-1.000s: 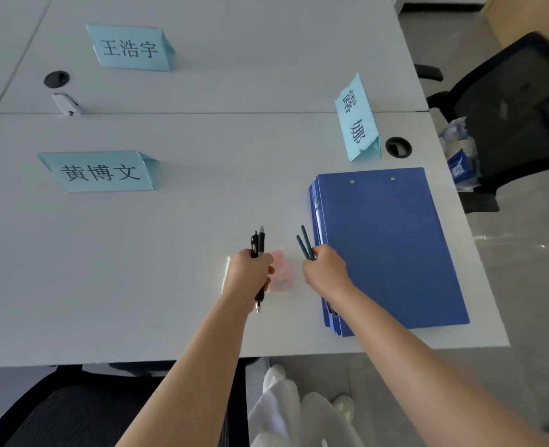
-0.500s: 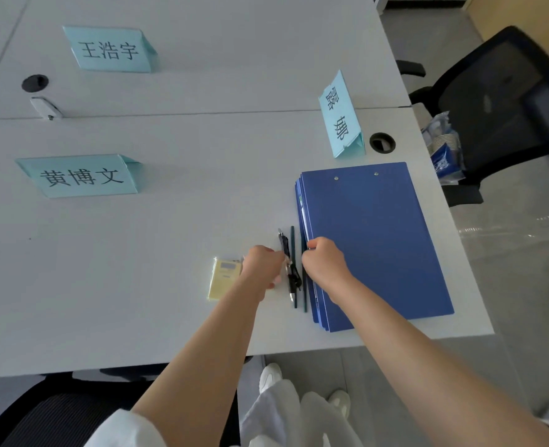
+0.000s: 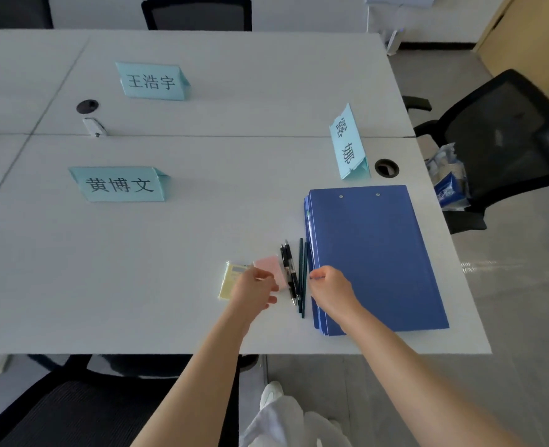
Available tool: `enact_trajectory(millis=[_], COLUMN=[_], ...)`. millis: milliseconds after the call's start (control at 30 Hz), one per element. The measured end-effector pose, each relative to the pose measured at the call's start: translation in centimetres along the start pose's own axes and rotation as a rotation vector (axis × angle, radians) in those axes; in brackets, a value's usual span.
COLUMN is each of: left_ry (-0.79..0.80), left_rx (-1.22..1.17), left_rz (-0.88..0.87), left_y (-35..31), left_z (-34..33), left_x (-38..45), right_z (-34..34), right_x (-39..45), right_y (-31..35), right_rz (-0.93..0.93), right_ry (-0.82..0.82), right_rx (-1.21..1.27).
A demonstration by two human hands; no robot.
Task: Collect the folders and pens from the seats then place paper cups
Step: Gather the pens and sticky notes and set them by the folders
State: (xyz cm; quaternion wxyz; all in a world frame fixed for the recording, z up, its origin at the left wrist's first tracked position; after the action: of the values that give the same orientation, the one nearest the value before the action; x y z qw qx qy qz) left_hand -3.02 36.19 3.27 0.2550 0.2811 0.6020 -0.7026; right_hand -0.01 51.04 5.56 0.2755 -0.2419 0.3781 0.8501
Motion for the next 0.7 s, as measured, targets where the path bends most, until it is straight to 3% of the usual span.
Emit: enact_trajectory(millis=[700], left_ry=[-0.426], left_rx=[-0.307], left_rz=[-0.219], left_y=[13.1], left_z=[-1.8], left_x=[-23.8], right_z=[1.7], right_x=[-15.7], right_y=[-10.4], right_rz=[0.406], right_ry=[0.172], right_rx=[-0.056])
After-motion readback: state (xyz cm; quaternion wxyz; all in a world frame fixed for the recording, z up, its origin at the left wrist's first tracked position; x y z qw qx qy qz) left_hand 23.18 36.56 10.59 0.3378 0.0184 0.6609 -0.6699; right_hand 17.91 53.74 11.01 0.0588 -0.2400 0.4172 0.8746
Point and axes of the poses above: each hand's wrist, its own x-axis towards the middle knuckle, its own z-axis out of the back of the hand, y = z × x, the point moved 1 cm from there along x, towards the middle knuckle, and after that the axes turned 10 degrees about -x, right-handed, at the moved point
